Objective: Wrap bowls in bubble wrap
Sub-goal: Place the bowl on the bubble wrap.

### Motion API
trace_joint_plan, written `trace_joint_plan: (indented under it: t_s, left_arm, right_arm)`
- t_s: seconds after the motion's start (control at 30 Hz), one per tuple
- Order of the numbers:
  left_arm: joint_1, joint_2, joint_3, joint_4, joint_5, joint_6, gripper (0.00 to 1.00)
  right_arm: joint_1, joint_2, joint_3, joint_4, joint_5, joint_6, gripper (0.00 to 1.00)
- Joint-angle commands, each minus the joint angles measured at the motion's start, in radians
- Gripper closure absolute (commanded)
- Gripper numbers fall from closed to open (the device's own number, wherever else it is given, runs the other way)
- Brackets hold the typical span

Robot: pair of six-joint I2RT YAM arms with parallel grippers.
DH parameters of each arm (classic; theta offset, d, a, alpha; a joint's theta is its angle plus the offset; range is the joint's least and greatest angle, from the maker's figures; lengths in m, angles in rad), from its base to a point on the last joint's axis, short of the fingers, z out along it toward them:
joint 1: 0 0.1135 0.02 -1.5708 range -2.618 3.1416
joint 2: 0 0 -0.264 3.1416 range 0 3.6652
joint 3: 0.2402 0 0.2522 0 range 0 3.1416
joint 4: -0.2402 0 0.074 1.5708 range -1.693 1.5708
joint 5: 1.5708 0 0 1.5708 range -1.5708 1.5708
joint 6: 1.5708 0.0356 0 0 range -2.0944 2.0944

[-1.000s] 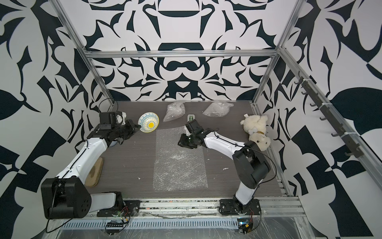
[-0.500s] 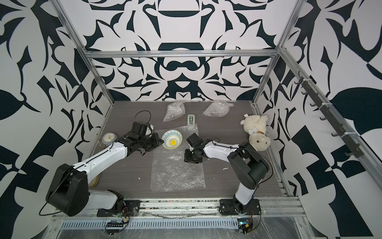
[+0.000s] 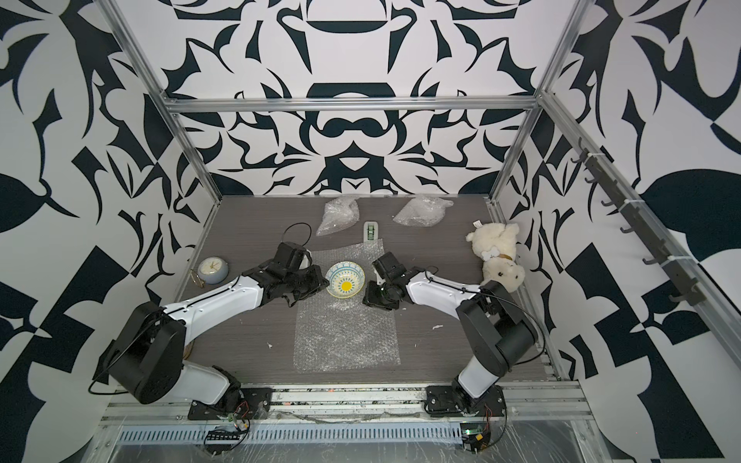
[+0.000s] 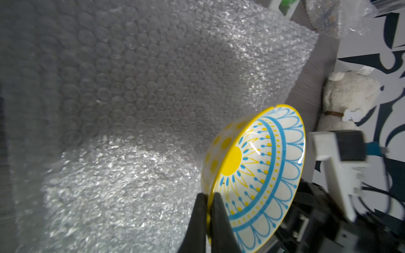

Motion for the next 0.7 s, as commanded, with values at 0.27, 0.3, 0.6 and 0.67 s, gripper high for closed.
trace_joint_plan:
  t_s: [0.27,0.3,0.6,0.67]
  left_arm:
    - [0.001,0.057,-0.004,0.044,-0.013,0.023,1.00]
    - [0.001,0.066,-0.007,0.044,-0.005,0.023,1.00]
    - [0.001,0.082,-0.016,0.035,-0.010,0.027,1.00]
    - [0.001,0.086,-0.016,0.035,-0.010,0.027,1.00]
  right_arm:
    - [-0.174,-0.042,0.087,-0.057,0.027,-0.121,0.61]
    - [-0.190,-0.031,0.098,-0.056,0.022,-0.128,0.61]
    - [-0.294,0.148,0.264,0.091,-0.111,-0.259,0.55]
    - [-0.294,0.196,0.312,0.102,-0.116,-0.277,0.54]
